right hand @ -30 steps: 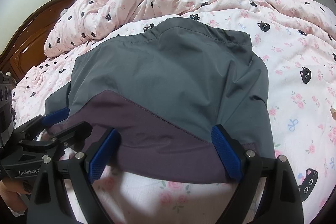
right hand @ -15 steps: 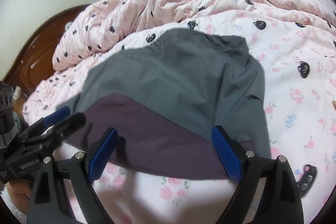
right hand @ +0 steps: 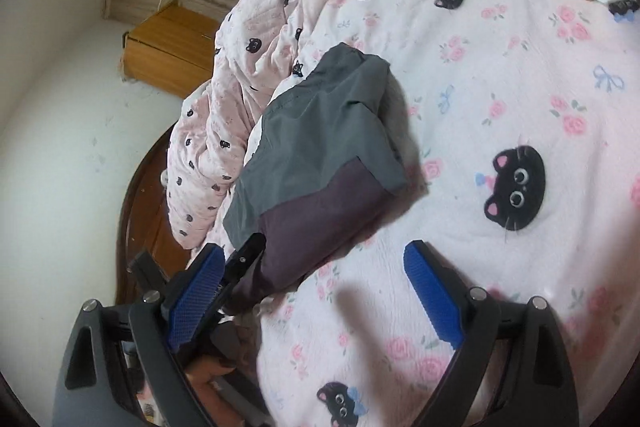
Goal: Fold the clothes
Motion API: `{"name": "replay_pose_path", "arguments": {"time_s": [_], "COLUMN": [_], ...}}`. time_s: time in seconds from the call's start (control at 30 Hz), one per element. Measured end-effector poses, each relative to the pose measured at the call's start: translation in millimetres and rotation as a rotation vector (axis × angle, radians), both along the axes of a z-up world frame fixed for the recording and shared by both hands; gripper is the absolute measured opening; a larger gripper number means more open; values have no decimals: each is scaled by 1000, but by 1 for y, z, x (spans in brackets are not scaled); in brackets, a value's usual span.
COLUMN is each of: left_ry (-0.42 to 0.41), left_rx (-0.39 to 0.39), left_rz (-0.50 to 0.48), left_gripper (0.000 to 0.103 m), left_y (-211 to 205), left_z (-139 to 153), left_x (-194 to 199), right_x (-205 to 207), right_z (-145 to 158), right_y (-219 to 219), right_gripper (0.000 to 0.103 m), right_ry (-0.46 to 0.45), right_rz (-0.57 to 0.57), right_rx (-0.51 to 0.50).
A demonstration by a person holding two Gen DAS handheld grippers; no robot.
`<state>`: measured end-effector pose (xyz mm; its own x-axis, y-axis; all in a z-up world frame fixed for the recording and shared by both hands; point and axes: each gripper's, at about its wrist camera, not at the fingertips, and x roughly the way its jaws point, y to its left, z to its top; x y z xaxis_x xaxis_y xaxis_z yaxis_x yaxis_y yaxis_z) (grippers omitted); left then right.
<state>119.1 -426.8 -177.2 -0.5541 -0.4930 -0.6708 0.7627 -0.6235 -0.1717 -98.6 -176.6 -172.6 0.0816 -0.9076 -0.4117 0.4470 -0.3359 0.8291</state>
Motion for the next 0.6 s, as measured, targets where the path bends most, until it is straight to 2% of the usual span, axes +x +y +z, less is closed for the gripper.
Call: {"name": "replay_pose_path", "arguments": {"time_s": [0.13,0.3,0.37,0.6], "left_ry": [14,65,72,75], "left_rx": [33,118,126,121], "left_rz": [-9,-37,-41,-41], "left_gripper": [93,93,93,93], "left_y": [-4,-18,-19,-18], "left_z": [-4,-9,-9,-10], "left_x": [2,8,9,9], "right_x": [2,7,11,7], "right_z": [2,3,4,3], "right_y": [-18,-42,-53,-76], "right_gripper": [93,94,94,93], "right_ry": [25,54,61,-11], "right_rz": [4,2,14,-33], "right_rx": [-12,20,32,-30]}}
